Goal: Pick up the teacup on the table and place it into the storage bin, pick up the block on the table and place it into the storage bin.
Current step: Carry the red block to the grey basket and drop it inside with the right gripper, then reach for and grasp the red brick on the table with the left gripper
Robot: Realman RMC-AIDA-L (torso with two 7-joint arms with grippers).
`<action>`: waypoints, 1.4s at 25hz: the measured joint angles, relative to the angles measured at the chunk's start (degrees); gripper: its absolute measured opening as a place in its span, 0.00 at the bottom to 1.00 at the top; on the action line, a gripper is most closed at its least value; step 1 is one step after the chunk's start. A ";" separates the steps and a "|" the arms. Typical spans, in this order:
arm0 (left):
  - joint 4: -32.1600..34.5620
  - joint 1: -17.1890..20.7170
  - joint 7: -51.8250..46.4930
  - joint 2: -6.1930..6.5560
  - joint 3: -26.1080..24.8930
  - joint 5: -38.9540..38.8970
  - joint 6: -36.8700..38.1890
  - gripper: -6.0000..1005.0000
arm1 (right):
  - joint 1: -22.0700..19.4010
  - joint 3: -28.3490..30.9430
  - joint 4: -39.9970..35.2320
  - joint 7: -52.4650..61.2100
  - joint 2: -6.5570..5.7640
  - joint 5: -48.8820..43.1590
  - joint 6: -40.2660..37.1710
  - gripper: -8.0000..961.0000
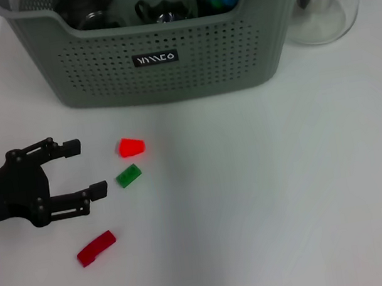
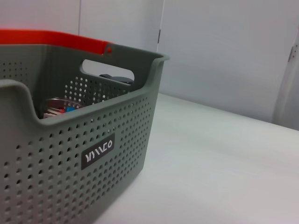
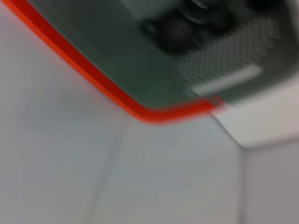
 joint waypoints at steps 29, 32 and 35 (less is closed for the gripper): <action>0.12 0.14 -0.20 -0.09 -0.20 0.22 0.33 0.88 | -6.06 -6.20 -0.04 -7.59 0.16 12.57 5.11 0.92; 0.28 0.26 -0.16 0.03 -0.21 0.30 0.67 0.88 | -8.37 -3.28 -2.11 -12.29 -0.60 23.23 -2.59 0.96; 2.13 0.47 -0.96 0.31 -0.14 1.23 3.14 0.88 | -11.71 -0.52 -3.05 -17.05 -1.07 33.09 -11.71 0.99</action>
